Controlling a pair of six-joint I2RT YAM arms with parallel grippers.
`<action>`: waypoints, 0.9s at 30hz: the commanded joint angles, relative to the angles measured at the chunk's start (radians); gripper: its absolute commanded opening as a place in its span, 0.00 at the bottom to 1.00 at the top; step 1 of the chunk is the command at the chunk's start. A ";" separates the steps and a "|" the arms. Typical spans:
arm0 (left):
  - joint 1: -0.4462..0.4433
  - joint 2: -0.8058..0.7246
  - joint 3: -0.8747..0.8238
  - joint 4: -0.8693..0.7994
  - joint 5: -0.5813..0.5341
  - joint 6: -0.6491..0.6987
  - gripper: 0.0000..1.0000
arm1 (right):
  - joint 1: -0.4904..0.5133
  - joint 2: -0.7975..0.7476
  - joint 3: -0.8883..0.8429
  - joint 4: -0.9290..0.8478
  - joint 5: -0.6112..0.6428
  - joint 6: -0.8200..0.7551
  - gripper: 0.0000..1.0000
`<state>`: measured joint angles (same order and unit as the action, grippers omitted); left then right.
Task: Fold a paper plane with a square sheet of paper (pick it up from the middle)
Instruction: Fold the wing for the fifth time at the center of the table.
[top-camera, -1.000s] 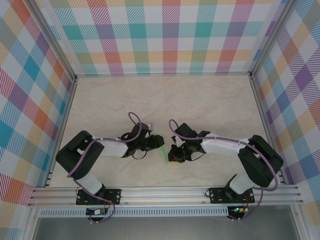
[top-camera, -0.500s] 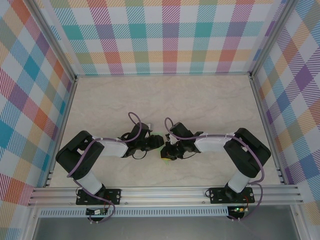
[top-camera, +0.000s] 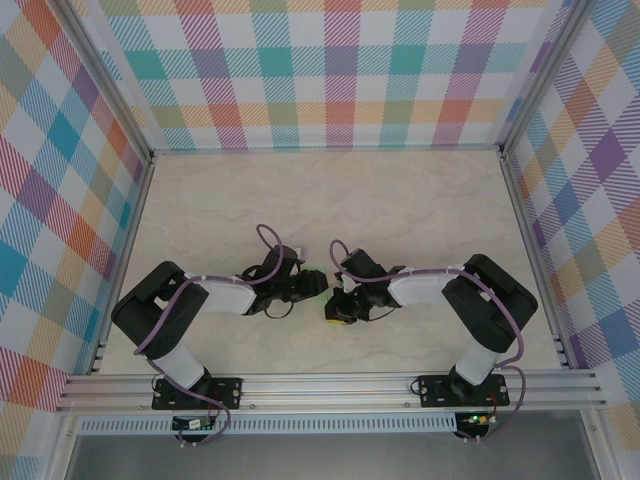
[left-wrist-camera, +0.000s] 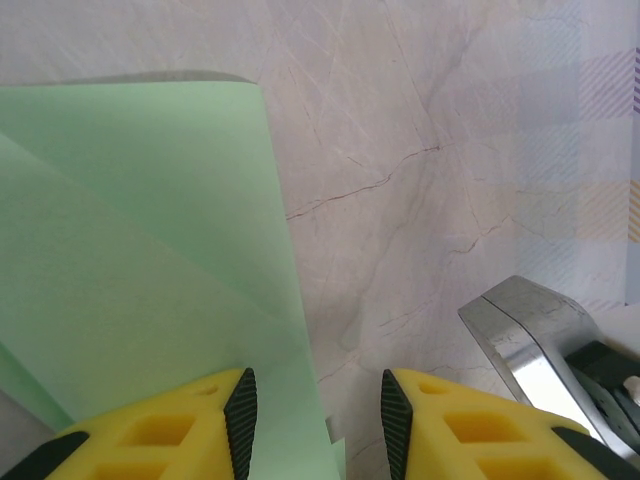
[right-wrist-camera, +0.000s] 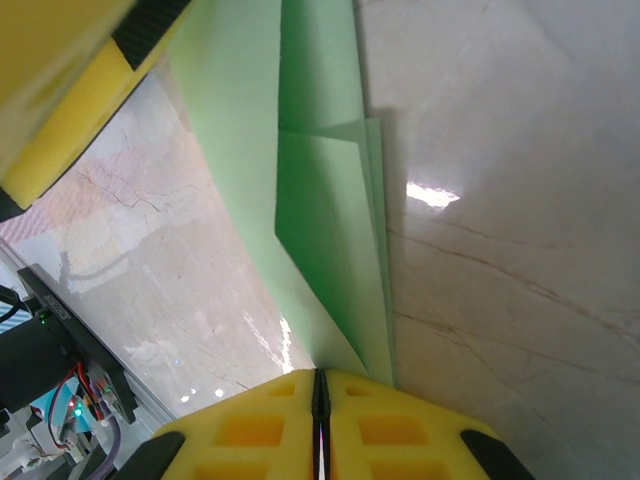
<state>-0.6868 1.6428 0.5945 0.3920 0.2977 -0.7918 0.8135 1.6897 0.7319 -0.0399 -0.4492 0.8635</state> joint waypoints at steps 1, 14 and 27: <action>-0.011 0.022 -0.007 -0.084 -0.010 0.015 0.40 | 0.006 0.008 -0.040 -0.050 0.014 -0.010 0.11; -0.011 0.020 -0.009 -0.118 -0.041 0.006 0.39 | 0.007 -0.060 -0.109 -0.112 0.013 -0.060 0.11; -0.011 0.044 0.001 -0.140 -0.044 0.007 0.37 | 0.009 -0.122 -0.062 -0.135 0.004 -0.075 0.12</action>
<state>-0.6868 1.6459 0.6037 0.3664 0.2863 -0.7921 0.8135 1.6005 0.6563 -0.0845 -0.4381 0.8066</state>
